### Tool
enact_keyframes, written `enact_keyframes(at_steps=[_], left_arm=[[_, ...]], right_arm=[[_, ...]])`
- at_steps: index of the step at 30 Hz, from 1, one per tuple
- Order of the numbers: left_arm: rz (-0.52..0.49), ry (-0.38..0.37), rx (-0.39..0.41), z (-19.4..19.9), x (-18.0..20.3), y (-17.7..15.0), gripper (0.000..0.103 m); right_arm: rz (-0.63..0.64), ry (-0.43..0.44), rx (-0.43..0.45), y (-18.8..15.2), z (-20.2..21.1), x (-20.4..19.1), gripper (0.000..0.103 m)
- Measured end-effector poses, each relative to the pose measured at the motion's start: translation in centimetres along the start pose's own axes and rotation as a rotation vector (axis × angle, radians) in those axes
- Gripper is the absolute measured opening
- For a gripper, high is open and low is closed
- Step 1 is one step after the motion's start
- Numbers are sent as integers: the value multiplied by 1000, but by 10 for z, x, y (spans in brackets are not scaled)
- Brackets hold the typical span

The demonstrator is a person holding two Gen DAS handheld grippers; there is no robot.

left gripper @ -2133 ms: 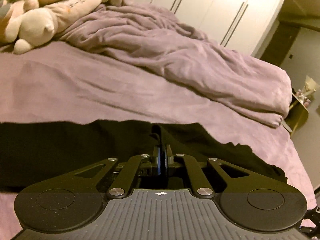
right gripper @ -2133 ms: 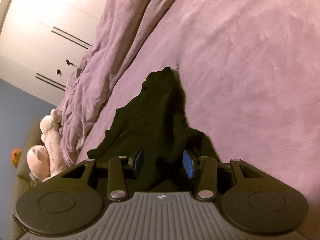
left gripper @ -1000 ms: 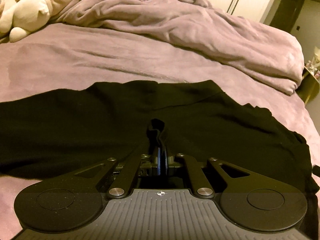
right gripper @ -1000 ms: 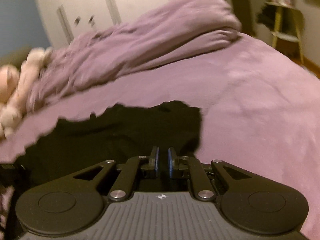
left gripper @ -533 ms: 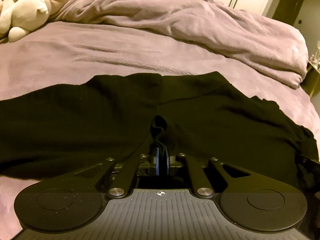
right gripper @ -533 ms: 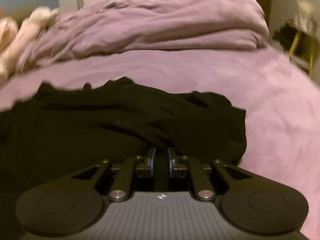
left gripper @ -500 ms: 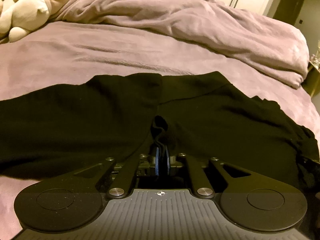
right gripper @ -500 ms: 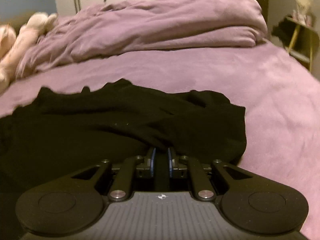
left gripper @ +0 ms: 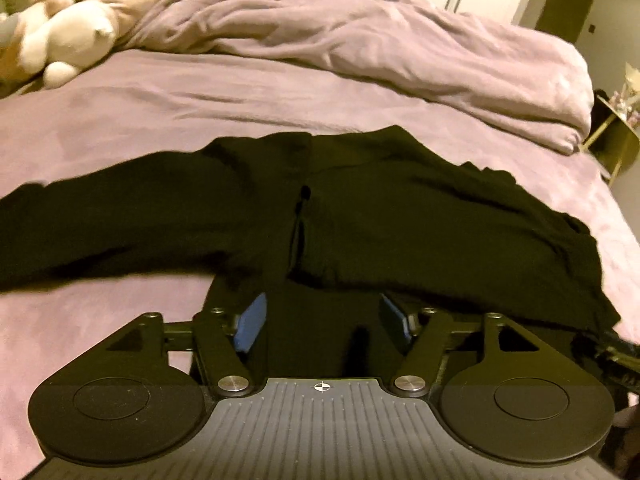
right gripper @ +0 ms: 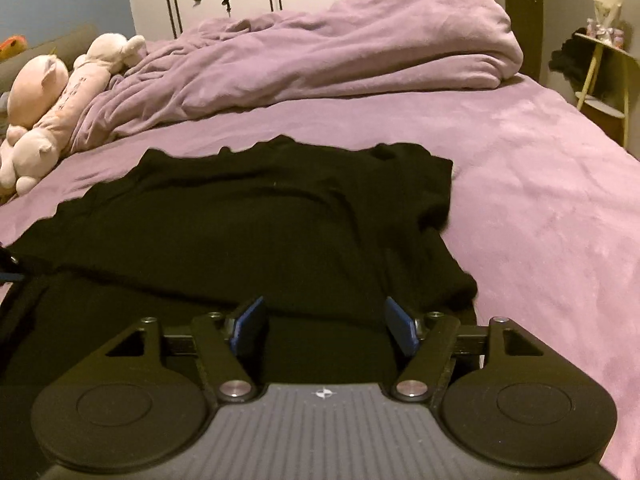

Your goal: Fold small clothes

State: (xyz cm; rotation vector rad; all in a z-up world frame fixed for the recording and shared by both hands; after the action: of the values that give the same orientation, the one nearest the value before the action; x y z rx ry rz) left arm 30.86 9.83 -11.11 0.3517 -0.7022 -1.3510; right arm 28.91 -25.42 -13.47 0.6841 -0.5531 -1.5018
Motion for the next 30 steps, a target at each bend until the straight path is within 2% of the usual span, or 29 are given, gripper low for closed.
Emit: enact_keyframes(at_steps=[3,4,8,15,24,30], left_arm=[[16,19,0,21,-3,-12,74],[21,23,-3,25,-5,-15,74],[31,39,-12,42,-10,-28,76],[37,70,1,62,-22,-39,82],[73,76,17,74,-49,-42,83],[93,47,1,69,-53,-46,83]], right_arm=[[-35,33,-46,-9,5,0,97],[-32,33,-50,-13,8,-2,99],[38,-24,-83,-25,14,-13,99],[53,-80,-150,-30,20,-18,99],[39,-171,-145,-35,20,-25,99],[54,-227,-116,-38,22,-30,99]])
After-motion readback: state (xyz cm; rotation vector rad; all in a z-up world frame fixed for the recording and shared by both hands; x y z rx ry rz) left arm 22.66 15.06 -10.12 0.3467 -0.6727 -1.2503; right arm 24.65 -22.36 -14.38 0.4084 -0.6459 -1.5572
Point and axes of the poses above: each gripper's, at about its wrist camera, not at the fingertips, and z roughly against the way its jaws point, x to its right, y to its top, the point moved 7 cm from there along -z, roughly the way its jaws point, and after that the axes turned 4 degrees about -y, right-handed, at the moved point
